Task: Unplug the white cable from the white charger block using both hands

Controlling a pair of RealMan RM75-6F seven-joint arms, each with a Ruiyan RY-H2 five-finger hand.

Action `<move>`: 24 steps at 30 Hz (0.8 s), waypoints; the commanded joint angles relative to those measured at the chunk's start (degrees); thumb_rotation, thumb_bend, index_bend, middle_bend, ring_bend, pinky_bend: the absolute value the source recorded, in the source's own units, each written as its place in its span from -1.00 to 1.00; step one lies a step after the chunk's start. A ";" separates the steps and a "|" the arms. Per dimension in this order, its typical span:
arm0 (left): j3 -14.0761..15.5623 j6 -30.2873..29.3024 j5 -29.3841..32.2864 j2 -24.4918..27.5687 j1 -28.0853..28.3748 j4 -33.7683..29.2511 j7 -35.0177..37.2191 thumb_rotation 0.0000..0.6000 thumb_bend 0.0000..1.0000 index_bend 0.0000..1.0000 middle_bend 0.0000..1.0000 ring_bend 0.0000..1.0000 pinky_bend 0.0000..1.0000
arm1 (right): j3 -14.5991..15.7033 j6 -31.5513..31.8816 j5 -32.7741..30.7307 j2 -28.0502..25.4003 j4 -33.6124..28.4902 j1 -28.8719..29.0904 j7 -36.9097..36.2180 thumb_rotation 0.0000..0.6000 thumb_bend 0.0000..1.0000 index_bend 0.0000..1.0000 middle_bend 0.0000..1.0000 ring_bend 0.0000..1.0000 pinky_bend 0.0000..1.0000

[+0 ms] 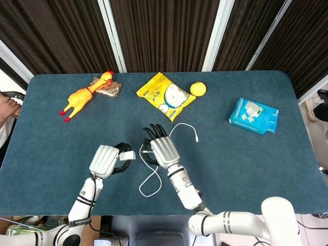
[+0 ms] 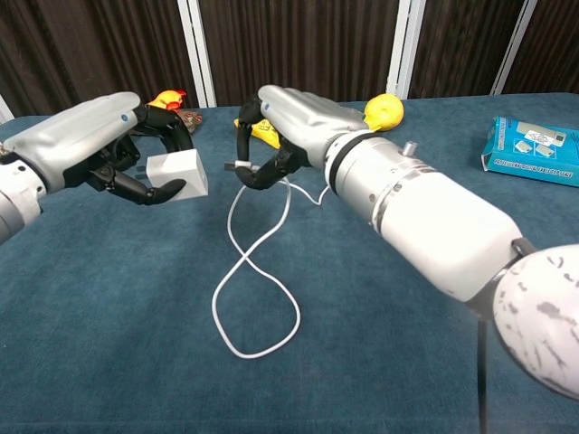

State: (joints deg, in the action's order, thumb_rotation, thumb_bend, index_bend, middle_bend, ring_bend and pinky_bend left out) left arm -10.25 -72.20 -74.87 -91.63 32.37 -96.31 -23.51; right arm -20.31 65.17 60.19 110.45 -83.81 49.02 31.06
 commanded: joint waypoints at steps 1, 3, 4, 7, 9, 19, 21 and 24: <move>-0.02 -0.17 -0.36 0.58 -0.05 0.26 0.01 1.00 0.15 0.55 0.69 1.00 1.00 | 0.26 -0.04 -0.35 -1.43 -0.21 -0.39 0.86 1.00 0.33 0.67 -0.53 -1.00 -1.00; -0.04 -0.15 -0.46 1.31 -0.20 1.26 0.56 1.00 0.14 0.54 0.69 1.00 1.00 | 0.95 0.27 -0.13 -3.17 -0.15 -1.14 1.37 1.00 0.33 0.67 -0.53 -1.00 -1.00; 0.07 0.20 -0.27 1.66 -0.27 1.94 0.98 1.00 0.14 0.54 0.69 1.00 1.00 | 1.33 0.35 -0.07 -4.03 -0.05 -1.57 1.45 1.00 0.33 0.67 -0.53 -1.00 -1.00; 0.75 2.38 0.92 2.73 -0.38 5.52 2.76 1.00 0.12 0.55 0.68 1.00 1.00 | 2.87 0.18 0.30 -7.03 0.85 -3.29 0.59 1.00 0.33 0.67 -0.53 -1.00 -1.00; 1.42 3.47 1.60 2.64 -0.76 9.20 4.51 1.00 0.09 0.54 0.66 1.00 1.00 | 4.63 -0.21 1.37 -9.09 2.32 -4.75 -1.14 1.00 0.33 0.67 -0.52 -1.00 -1.00; 3.78 5.75 0.48 -1.74 -1.96 22.07 14.00 1.00 0.07 0.42 0.41 1.00 1.00 | 8.11 -4.61 1.52 -12.67 10.65 -8.41 -9.17 1.00 0.33 0.46 -0.52 -1.00 -1.00; 4.06 5.90 0.11 -2.15 -1.97 22.86 14.50 1.00 0.06 0.35 0.30 1.00 1.00 | 8.57 -5.87 1.28 -12.80 11.54 -8.49 -9.69 1.00 0.33 0.35 -0.53 -1.00 -1.00; 4.79 6.28 -1.12 -3.67 -1.78 26.01 14.98 1.00 0.04 0.20 0.08 1.00 1.00 | 9.19 -9.90 -0.16 -13.18 13.79 -8.60 -11.53 1.00 0.32 0.20 -0.55 -1.00 -1.00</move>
State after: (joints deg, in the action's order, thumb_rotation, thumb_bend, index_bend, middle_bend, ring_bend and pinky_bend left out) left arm -5.94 -66.22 -75.19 -94.28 30.49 -72.11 -8.82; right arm -11.59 57.78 60.96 97.59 -71.65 40.59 21.22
